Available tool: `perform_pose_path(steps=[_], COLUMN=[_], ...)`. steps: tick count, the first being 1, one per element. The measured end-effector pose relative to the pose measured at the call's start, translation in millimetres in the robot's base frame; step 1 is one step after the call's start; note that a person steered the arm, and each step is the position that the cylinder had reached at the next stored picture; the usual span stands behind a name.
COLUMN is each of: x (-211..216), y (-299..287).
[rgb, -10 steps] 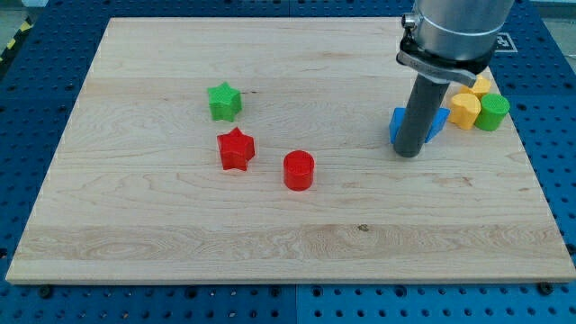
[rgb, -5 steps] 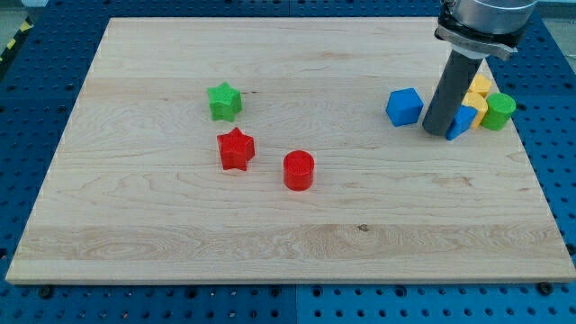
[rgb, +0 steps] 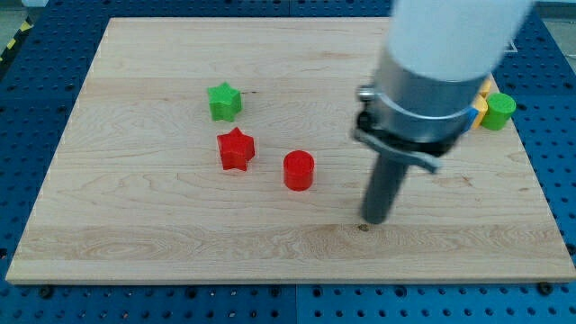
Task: Move the blue cube left to the group of blocks
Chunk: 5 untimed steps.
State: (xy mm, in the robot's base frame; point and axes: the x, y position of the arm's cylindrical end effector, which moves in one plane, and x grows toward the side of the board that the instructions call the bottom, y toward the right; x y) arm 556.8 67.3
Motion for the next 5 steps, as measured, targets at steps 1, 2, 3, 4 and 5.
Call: perform_pose_path(steps=[1,2,3,4,5], x=[-0.1,-32.8,-49.6,-49.6,-49.6], y=[-67.8,-116.9,-119.6,-118.9,-82.9])
